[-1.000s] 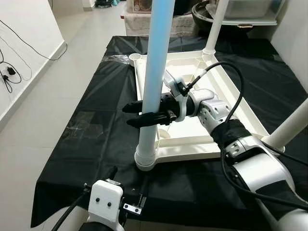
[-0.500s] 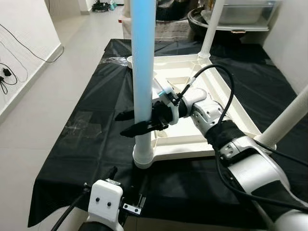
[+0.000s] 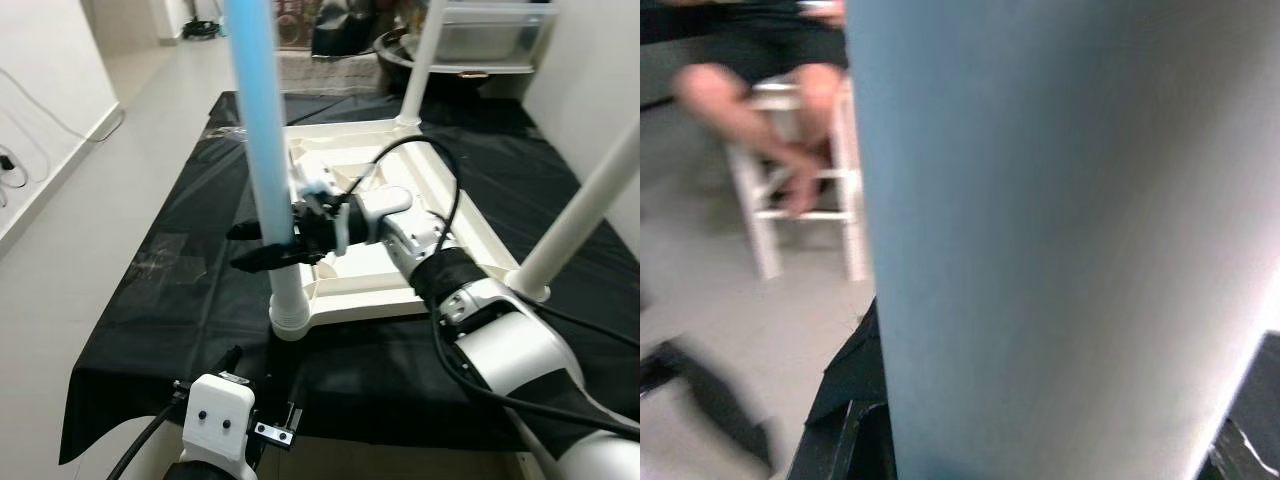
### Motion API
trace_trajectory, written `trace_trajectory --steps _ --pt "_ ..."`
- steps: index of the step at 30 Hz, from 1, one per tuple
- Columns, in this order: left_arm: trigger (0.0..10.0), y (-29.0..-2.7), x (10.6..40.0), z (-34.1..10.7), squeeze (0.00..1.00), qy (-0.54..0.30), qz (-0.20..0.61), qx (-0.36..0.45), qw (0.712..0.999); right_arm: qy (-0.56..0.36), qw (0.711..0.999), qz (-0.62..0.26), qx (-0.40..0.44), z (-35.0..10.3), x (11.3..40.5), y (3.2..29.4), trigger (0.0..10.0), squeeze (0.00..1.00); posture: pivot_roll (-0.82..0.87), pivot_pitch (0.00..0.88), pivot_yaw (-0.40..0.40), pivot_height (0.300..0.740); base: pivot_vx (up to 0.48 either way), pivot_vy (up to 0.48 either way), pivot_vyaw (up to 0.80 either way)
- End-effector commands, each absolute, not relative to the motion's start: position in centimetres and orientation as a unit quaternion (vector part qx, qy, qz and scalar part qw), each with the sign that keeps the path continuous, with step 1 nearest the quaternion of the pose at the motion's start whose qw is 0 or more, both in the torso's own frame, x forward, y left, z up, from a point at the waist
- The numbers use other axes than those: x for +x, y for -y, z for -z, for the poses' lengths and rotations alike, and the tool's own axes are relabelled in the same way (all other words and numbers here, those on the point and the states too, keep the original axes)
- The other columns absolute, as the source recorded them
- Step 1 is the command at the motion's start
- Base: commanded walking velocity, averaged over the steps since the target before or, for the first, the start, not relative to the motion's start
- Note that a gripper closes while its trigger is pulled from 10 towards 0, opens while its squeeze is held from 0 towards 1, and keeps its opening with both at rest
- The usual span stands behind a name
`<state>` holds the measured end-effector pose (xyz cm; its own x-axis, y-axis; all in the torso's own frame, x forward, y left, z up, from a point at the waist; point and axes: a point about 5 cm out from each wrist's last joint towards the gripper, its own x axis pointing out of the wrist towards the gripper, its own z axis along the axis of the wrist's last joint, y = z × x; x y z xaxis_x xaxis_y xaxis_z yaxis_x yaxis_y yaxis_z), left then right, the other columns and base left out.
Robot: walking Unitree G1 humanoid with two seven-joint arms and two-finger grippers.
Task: Building children table
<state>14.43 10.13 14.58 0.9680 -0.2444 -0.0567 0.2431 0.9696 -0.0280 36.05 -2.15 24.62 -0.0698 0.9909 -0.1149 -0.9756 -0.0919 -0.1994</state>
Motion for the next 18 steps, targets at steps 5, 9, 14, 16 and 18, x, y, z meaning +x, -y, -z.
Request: trace_trajectory --steps 5,9,14,16,18 --pt "10.0 -10.4 14.8 -14.4 0.00 -0.031 0.121 -0.004 0.992 -0.036 0.756 -0.644 -0.108 -20.6 37.1 3.6 10.0 0.00 0.14 0.176 -0.051 0.740 0.000 0.000 0.00" --pt "10.0 -10.7 15.2 -14.5 0.00 -0.027 0.117 0.002 0.993 -0.031 0.790 -0.605 -0.093 -20.4 37.6 4.0 10.0 0.00 0.14 0.176 -0.049 0.740 0.000 0.000 0.00" --pt "10.0 -11.0 15.4 -14.6 0.00 -0.024 0.113 0.008 0.993 -0.025 0.826 -0.558 -0.080 -20.1 38.1 4.4 10.0 0.00 0.14 0.178 -0.049 0.740 0.000 0.000 0.00" --pt "10.0 -11.1 15.4 -14.6 0.00 -0.023 0.112 0.008 0.993 -0.035 0.838 -0.540 -0.070 -19.9 38.3 4.4 10.0 0.00 0.14 0.178 -0.049 0.740 0.000 0.000 0.00" --pt "10.0 -11.2 15.5 -14.6 0.00 -0.023 0.111 0.010 0.994 -0.042 0.853 -0.516 -0.063 -19.7 38.5 4.4 10.0 0.00 0.14 0.178 -0.046 0.740 0.000 0.000 0.00"
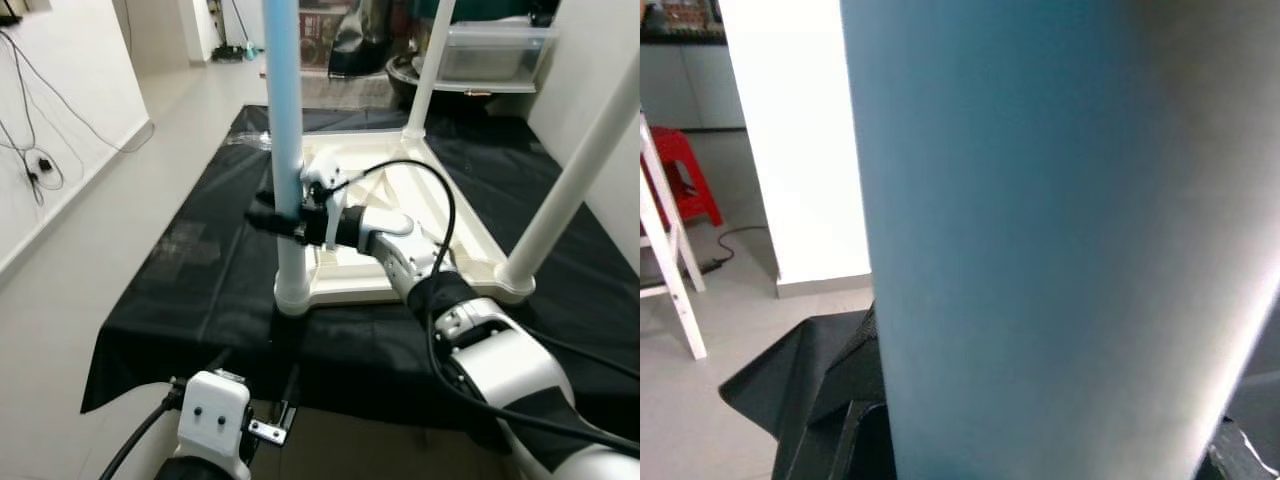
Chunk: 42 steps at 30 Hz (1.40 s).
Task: Building children table
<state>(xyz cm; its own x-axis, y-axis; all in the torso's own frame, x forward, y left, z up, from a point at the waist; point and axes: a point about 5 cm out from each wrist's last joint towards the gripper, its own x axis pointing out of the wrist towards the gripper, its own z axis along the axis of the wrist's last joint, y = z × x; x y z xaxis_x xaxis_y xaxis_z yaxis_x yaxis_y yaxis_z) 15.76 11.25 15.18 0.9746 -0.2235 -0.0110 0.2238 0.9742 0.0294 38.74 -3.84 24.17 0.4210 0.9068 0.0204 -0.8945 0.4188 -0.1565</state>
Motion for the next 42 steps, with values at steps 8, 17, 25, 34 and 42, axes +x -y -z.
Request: trace_trajectory --steps 8,17,25,34,42 --pt "10.0 -11.5 15.8 -14.8 0.00 -0.018 0.107 0.013 0.994 -0.054 0.911 -0.407 -0.044 -19.3 39.3 3.8 10.0 0.00 0.14 0.178 -0.046 0.740 0.000 0.000 0.00" --pt "10.0 -11.5 16.0 -14.9 0.00 -0.015 0.107 0.014 0.994 -0.048 0.969 -0.242 0.019 -19.3 40.1 4.4 10.0 0.00 0.13 0.179 -0.045 0.740 0.000 0.000 0.00" --pt "10.0 -11.7 16.5 -15.1 0.00 -0.007 0.102 0.017 0.995 -0.019 0.997 0.037 0.068 -18.5 39.9 6.7 10.0 0.00 0.13 0.171 -0.041 0.740 0.000 0.000 0.00" --pt "10.0 -11.4 16.9 -15.1 0.00 -0.003 0.109 0.015 0.994 -0.060 0.963 0.253 0.076 -17.0 38.0 6.7 10.0 0.00 0.14 0.156 -0.029 0.740 0.000 0.000 0.00" --pt "10.0 -11.1 16.9 -15.0 0.00 -0.003 0.116 0.014 0.993 -0.052 0.954 0.279 0.094 -18.3 38.3 6.4 10.0 0.00 0.14 0.143 -0.032 0.740 0.000 0.000 0.00"
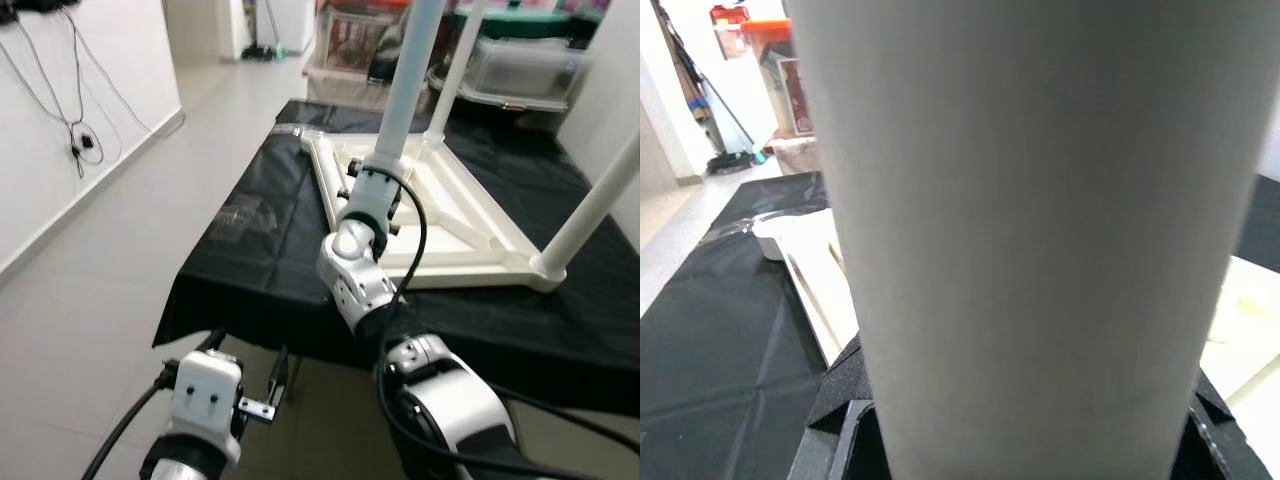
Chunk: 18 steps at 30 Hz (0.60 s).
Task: Building children table
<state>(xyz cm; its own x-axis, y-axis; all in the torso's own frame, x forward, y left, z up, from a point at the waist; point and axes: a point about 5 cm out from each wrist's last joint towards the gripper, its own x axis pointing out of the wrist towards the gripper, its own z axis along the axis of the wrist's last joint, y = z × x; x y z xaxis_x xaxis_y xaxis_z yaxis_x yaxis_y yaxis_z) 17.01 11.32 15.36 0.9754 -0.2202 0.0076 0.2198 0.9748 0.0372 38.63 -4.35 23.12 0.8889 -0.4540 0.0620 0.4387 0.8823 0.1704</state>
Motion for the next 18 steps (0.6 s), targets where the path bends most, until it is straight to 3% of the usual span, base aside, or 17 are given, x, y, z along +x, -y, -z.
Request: trace_trajectory --steps 1,18 --pt "10.0 -11.03 16.95 -14.94 0.00 -0.003 0.117 0.013 0.993 -0.054 0.953 0.284 0.094 -18.52 38.36 6.39 10.0 0.00 0.14 0.143 -0.032 0.740 0.000 0.000 0.00" --pt "10.0 -10.60 17.46 -14.95 0.00 0.004 0.124 0.009 0.992 -0.045 0.946 0.310 0.087 -19.32 38.59 6.96 10.0 0.00 0.08 0.114 -0.021 0.740 0.000 0.000 0.00"
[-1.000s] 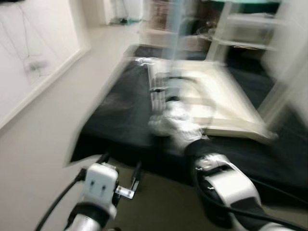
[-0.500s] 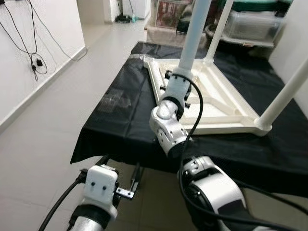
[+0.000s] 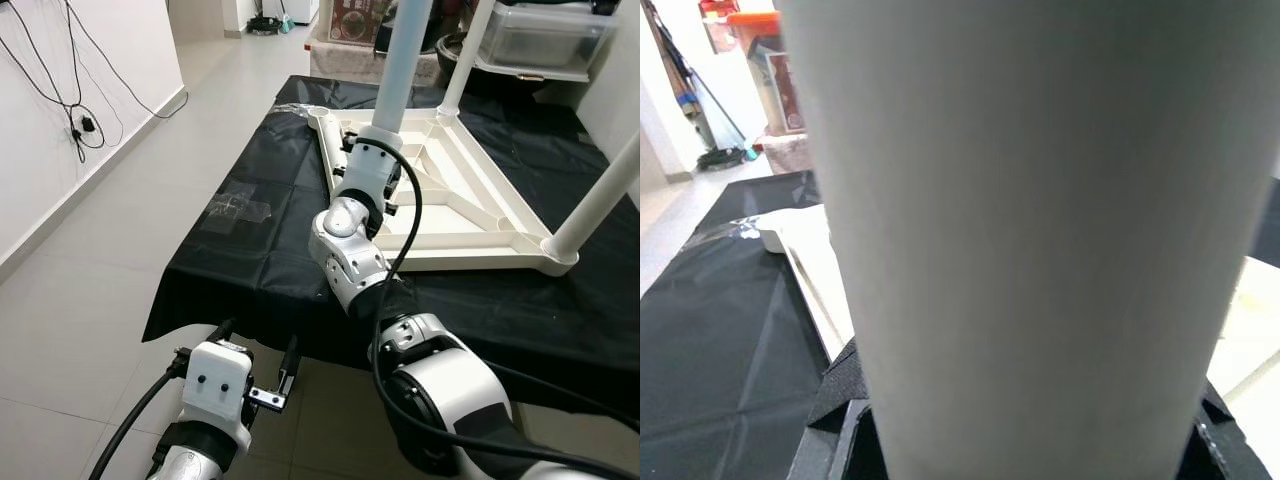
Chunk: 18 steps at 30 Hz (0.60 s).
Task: Building children table
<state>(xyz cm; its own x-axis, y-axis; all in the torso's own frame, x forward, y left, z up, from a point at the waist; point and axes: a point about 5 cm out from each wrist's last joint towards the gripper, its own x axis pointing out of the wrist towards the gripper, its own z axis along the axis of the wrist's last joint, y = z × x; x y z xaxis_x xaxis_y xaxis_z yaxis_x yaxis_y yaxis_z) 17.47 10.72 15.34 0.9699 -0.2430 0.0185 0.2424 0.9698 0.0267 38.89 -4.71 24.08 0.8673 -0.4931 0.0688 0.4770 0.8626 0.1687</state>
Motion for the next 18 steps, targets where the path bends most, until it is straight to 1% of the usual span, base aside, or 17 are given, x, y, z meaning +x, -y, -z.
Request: trace_trajectory --steps 1,11,18 --pt "10.0 -10.57 17.54 -14.89 0.00 0.004 0.128 0.010 0.992 -0.045 0.945 0.314 0.086 -19.25 38.55 7.05 10.0 0.00 0.07 0.110 -0.014 0.740 0.000 0.000 0.00" --pt "10.0 -10.72 17.76 -14.87 0.00 0.004 0.136 0.014 0.991 -0.057 0.931 0.349 0.092 -18.49 38.25 7.96 10.0 0.00 0.08 0.107 -0.005 0.740 0.000 0.000 0.00" --pt "10.0 -10.45 17.86 -14.81 0.00 0.004 0.138 0.011 0.990 -0.059 0.936 0.336 0.086 -18.39 38.25 7.58 10.0 0.00 0.08 0.113 -0.004 0.740 0.000 0.000 0.00"
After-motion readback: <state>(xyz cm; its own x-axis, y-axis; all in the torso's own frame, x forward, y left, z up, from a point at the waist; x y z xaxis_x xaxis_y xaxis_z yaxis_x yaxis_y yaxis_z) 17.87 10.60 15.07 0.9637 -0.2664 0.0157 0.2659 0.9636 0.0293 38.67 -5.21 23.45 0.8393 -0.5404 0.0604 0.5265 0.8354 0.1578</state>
